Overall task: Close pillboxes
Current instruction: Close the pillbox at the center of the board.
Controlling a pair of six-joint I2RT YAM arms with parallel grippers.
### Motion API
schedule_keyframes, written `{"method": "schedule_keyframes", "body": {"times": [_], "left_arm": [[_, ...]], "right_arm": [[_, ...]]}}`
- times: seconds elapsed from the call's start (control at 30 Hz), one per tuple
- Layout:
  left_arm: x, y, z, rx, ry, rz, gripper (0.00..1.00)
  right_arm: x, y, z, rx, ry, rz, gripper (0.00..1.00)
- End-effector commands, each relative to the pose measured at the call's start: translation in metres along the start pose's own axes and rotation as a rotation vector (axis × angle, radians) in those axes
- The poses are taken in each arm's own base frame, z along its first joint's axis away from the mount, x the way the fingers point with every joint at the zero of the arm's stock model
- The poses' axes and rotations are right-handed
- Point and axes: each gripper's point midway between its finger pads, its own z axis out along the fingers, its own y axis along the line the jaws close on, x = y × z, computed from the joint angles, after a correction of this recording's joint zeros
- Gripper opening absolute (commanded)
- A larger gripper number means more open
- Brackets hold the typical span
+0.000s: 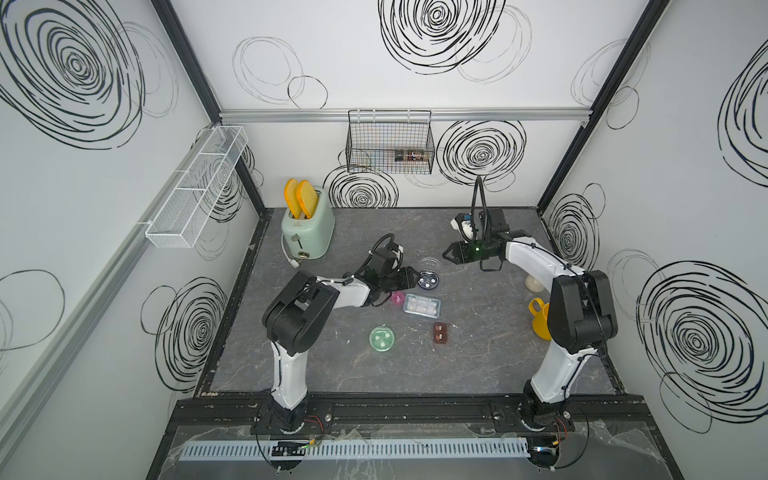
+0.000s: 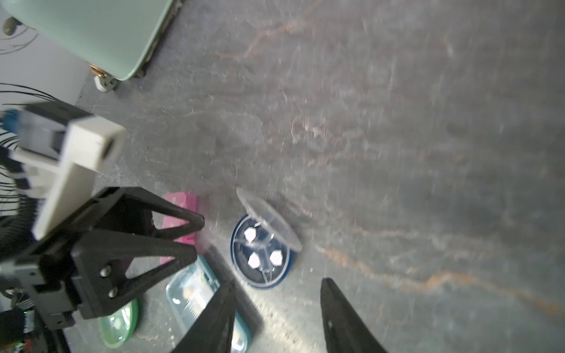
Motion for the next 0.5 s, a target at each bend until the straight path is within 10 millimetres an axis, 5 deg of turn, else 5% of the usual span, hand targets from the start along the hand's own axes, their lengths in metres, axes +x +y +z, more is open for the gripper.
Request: {"method": "schedule_keyframes", "body": {"times": [0.0, 0.07, 0.2, 0.47], "left_arm": [[-0.008, -0.003, 0.006, 0.011, -0.006, 0.022, 0.5], [-0.007, 0.0, 0.01, 0.006, 0.0, 0.018, 0.49], [-0.004, 0.003, 0.017, -0.01, 0.012, 0.029, 0.47], [0.004, 0.009, 0.031, -0.026, 0.034, 0.025, 0.44]], "right_arm": [[-0.011, 0.004, 0.006, -0.074, 0.012, -0.169, 0.28], [-0.011, -0.005, 0.015, -0.061, 0.049, -0.192, 0.22], [-0.01, -0.01, 0.024, -0.049, 0.077, -0.243, 0.31], [0.0, 0.005, 0.048, -0.097, 0.099, -0.323, 0.36]]}}
